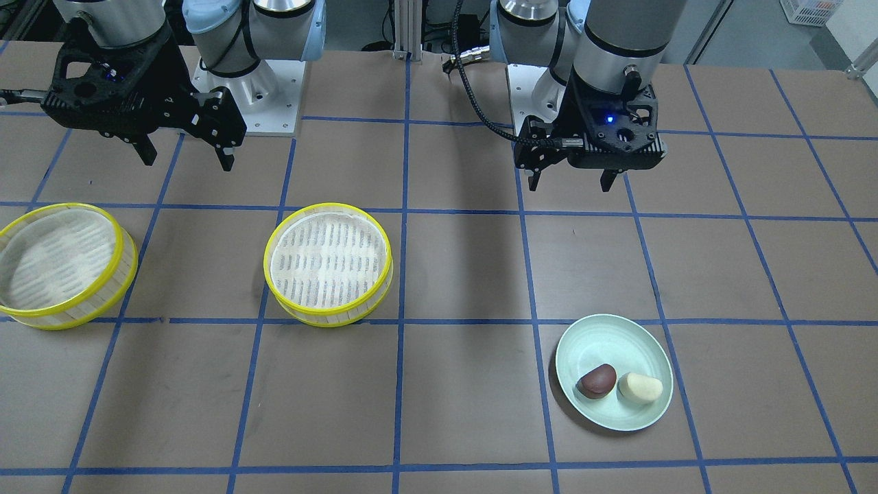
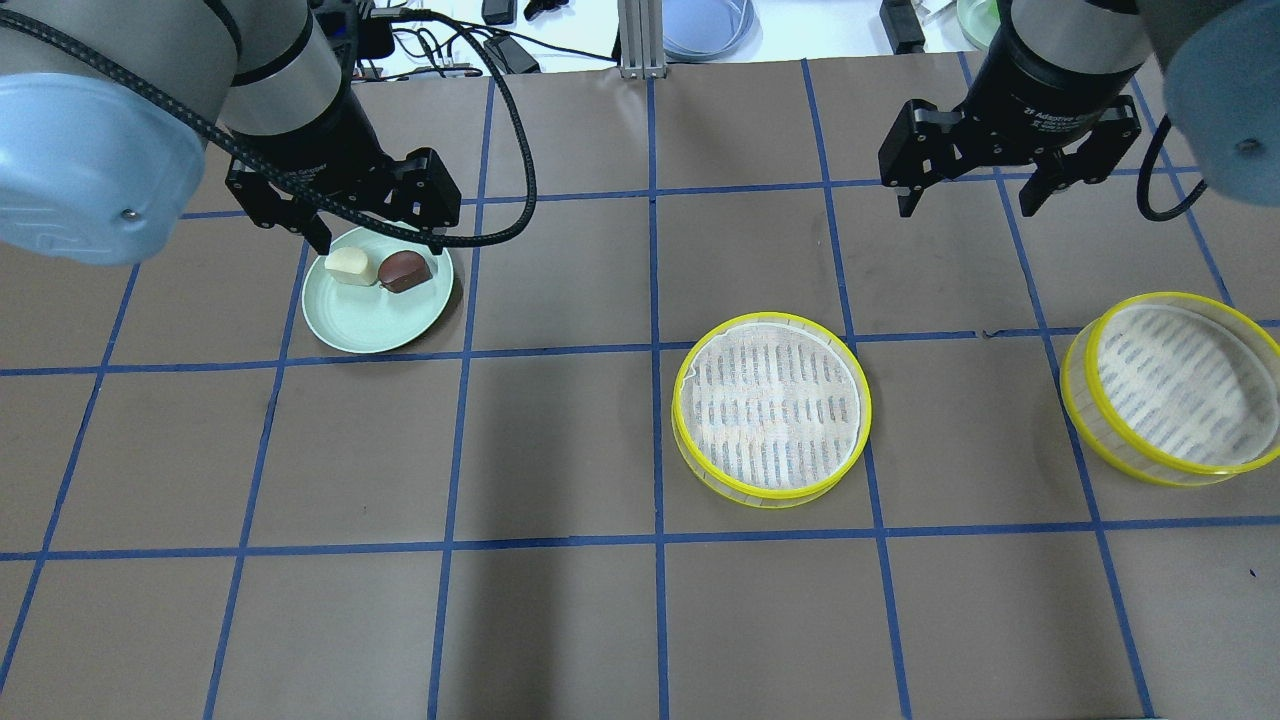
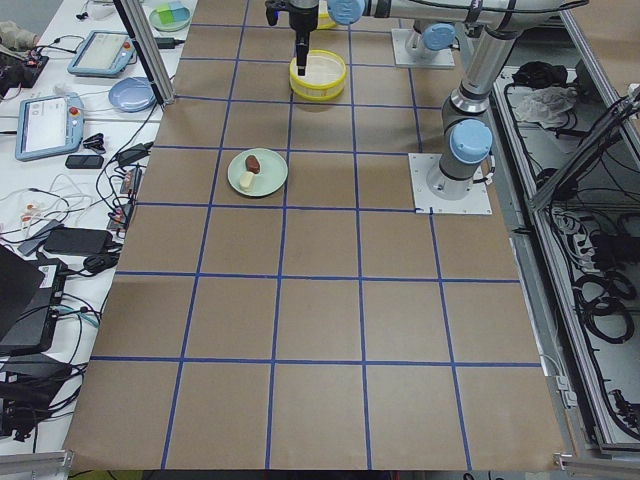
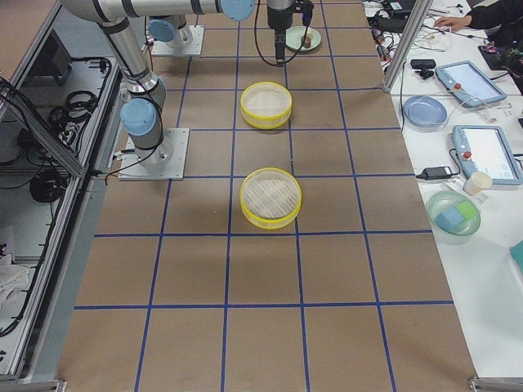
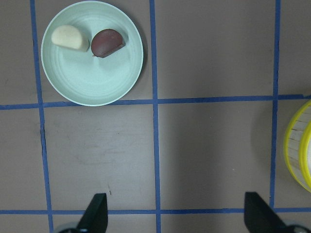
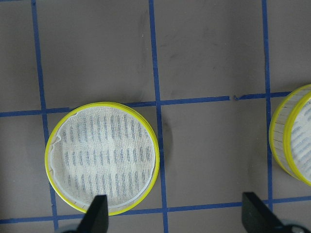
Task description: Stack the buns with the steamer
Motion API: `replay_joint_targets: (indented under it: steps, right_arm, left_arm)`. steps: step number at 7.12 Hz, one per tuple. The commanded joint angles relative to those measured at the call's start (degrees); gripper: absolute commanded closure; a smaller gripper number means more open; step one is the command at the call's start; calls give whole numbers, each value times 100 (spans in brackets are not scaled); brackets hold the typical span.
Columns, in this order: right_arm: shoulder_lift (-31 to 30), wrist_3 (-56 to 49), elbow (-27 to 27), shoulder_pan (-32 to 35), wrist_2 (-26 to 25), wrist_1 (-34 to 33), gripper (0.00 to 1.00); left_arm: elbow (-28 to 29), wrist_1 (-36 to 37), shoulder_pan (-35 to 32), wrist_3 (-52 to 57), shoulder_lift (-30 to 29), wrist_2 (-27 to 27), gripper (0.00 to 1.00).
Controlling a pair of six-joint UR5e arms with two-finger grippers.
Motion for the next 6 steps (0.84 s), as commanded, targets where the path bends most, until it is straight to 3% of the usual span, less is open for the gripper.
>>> replay_joint_targets:
  steps: [1,2,4,6]
  right_arm:
    - [4,-3,0,2,6,10,4]
    - [4,-3,0,2,-2,10,3]
    - [30,-82,0,-41,6,1,2]
    - [57,-756,0,-268,-81,-61,2]
  left_arm:
    - [-20,16,9,36,-14,-1,0]
    - [32,198,87,228,-83,-27,0]
    - [76,508,936,1025,-399,-123,0]
    - [7,665,1422,1826,-820,-159,0]
